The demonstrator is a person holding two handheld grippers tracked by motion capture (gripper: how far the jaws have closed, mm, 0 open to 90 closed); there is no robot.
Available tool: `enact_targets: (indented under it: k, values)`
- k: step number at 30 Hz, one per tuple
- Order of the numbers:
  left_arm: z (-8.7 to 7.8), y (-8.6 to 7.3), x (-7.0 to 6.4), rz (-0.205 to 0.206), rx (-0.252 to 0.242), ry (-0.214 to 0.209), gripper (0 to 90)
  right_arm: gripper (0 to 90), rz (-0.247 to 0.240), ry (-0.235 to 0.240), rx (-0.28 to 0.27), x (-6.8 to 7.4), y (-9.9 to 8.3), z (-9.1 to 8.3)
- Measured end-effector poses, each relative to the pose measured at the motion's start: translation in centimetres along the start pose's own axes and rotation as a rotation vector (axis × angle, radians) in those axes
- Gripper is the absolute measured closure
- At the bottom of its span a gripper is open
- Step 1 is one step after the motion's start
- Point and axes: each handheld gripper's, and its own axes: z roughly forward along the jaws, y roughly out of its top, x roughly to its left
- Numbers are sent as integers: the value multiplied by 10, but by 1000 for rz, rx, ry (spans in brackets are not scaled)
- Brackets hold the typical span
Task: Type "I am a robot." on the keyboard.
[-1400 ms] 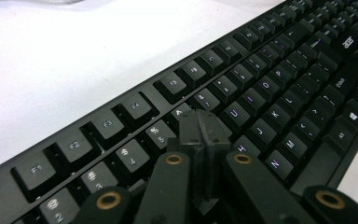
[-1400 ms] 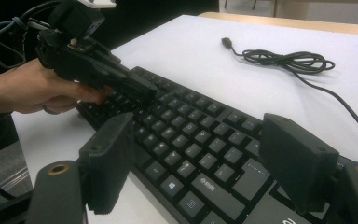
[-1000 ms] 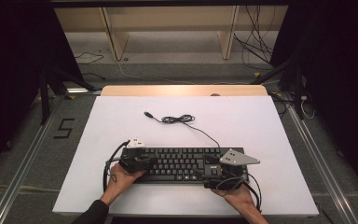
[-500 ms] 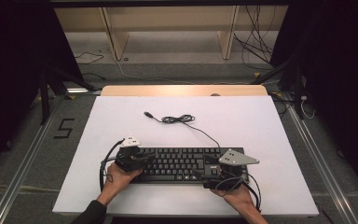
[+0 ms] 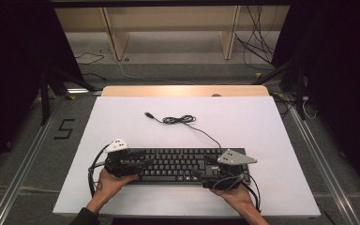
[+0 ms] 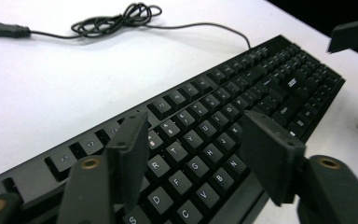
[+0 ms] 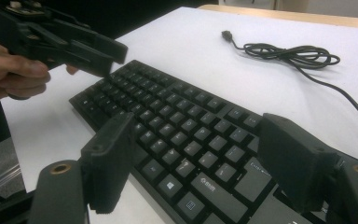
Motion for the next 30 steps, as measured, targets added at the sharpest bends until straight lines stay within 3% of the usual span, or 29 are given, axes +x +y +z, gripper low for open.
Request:
enact_targets:
  k: [10, 19, 30]
  values:
    - [-23, -11, -3, -13, -93, -23, 311, 283, -8, 11, 7, 2, 2, 5]
    - [-30, -20, -6, -16, -101, -10, 275, 305, -15, 28, 14, 5, 5, 11]
    - [-34, -24, -4, -23, -102, 11, 263, 402, -25, 43, 76, 7, 10, 30]
